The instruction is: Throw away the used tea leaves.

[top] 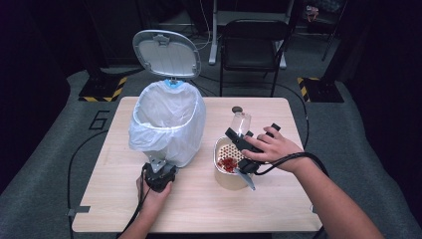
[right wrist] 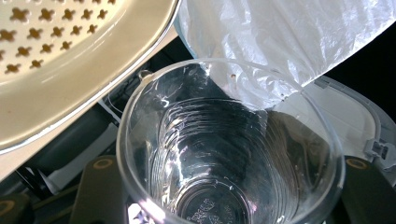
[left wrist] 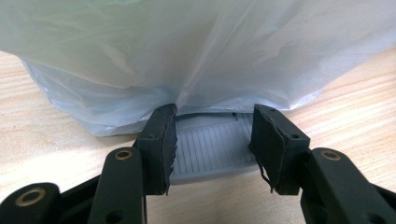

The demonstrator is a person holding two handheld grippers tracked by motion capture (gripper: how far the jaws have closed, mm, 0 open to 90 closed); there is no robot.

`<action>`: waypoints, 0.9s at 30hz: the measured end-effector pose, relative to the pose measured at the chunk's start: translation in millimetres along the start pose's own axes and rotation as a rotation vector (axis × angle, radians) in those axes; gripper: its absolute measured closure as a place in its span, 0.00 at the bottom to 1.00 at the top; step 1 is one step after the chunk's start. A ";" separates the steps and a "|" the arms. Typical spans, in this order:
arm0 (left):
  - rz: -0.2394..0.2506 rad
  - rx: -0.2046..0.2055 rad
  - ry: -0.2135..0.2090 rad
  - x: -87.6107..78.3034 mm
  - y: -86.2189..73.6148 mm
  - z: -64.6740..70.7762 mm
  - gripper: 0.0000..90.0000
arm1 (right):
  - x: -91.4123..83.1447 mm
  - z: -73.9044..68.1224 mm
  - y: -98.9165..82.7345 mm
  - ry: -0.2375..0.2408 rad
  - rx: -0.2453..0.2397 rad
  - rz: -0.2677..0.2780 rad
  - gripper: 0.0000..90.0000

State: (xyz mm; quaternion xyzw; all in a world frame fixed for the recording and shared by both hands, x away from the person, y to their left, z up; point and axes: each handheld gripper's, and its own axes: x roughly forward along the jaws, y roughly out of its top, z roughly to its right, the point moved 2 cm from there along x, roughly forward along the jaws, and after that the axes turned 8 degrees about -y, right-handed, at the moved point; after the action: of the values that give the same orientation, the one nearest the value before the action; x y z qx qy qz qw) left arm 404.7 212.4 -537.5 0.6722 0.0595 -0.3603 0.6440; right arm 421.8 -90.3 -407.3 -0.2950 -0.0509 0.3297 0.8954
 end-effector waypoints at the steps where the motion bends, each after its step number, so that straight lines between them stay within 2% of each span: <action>1: 0.006 0.001 0.003 0.5 -0.1 0.0 0.56 | -0.1 1.7 -0.4 0.013 -0.015 0.008 0.42; 4: 0.021 -0.015 0.005 1.4 0.0 0.9 0.56 | 1.1 3.0 -1.3 0.048 0.014 0.020 0.42; 5: 0.022 -0.016 0.004 1.5 0.0 0.9 0.56 | 0.9 9.7 -4.1 0.068 -0.063 0.020 0.42; 6: 0.021 -0.015 0.005 1.4 0.0 0.9 0.56 | 1.1 9.8 -4.6 0.076 -0.018 0.024 0.42; 7: 0.021 -0.015 0.005 1.4 0.0 0.9 0.56 | 1.4 7.8 -3.5 0.068 0.083 0.025 0.42; 8: 0.017 -0.012 0.005 1.2 0.0 0.7 0.56 | 2.6 18.3 -8.8 0.111 0.004 0.034 0.42; 11: 0.023 -0.017 0.005 1.6 0.0 1.1 0.56 | 4.3 28.1 -14.9 0.145 0.078 0.039 0.42; 14: 0.023 -0.017 0.005 1.6 0.0 1.1 0.56 | 6.8 34.6 -18.3 0.179 0.115 0.061 0.42; 16: 0.024 -0.017 0.004 1.6 0.0 1.1 0.56 | 7.6 37.6 -19.3 0.223 0.202 0.066 0.42; 17: 0.024 -0.018 0.004 1.6 0.0 1.1 0.56 | 5.5 36.8 -20.8 0.242 0.260 0.042 0.42; 18: 0.025 -0.018 0.004 1.7 0.0 1.1 0.56 | 7.1 40.9 -21.4 0.249 0.289 0.064 0.42; 19: 0.025 -0.018 0.004 1.6 0.0 1.1 0.56 | 7.4 41.5 -21.6 0.257 0.341 0.068 0.42; 20: 0.025 -0.019 0.004 1.7 0.0 1.1 0.56 | 8.8 43.8 -22.8 0.262 0.358 0.068 0.42; 23: 0.024 -0.017 0.004 1.6 0.0 1.0 0.56 | 10.4 48.2 -26.4 0.305 0.462 0.060 0.42; 24: 0.026 -0.019 0.004 1.7 0.0 1.2 0.56 | 11.7 49.4 -28.2 0.337 0.502 0.057 0.42; 26: 0.028 -0.020 0.003 1.8 0.1 1.3 0.56 | 14.0 51.1 -31.3 0.362 0.532 0.056 0.42; 27: 0.028 -0.021 0.003 1.9 0.1 1.3 0.56 | 15.4 51.7 -33.0 0.389 0.572 0.062 0.42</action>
State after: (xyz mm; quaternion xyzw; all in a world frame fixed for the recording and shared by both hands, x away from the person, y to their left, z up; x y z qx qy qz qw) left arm 405.6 210.5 -538.4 0.6669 0.0547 -0.3494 0.6559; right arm 437.5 -75.2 -347.9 -0.0909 0.2241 0.2954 0.9242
